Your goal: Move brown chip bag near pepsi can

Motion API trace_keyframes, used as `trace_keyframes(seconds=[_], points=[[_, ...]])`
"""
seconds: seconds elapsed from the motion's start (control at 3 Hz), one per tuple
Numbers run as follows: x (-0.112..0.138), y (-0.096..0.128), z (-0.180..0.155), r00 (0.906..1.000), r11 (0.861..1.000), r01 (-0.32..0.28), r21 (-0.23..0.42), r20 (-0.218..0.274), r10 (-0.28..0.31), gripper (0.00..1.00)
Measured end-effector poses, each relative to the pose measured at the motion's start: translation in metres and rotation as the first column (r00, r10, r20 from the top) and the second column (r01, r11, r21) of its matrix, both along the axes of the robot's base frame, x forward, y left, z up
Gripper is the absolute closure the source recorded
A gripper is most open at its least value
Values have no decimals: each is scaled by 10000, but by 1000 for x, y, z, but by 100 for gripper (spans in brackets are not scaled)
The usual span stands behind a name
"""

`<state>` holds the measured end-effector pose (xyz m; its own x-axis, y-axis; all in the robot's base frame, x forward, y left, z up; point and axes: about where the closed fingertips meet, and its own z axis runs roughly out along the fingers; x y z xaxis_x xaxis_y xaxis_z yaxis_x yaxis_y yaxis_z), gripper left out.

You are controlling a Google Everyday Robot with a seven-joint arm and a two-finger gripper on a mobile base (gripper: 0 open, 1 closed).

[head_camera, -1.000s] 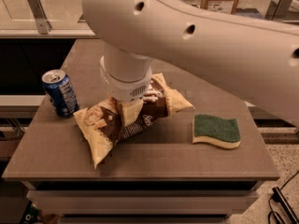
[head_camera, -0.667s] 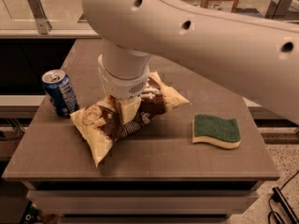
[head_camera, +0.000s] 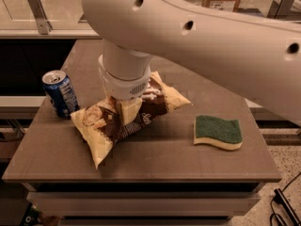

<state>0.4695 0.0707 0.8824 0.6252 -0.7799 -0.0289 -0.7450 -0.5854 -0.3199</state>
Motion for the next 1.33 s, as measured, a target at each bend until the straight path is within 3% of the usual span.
trace_keyframes(seconds=[0.67, 1.0, 1.33], points=[[-2, 0, 3, 10000, 10000, -7, 4, 68, 7, 13], [-2, 0, 4, 9999, 10000, -12, 5, 102, 11, 0], [-2, 0, 4, 9999, 10000, -12, 5, 102, 11, 0]])
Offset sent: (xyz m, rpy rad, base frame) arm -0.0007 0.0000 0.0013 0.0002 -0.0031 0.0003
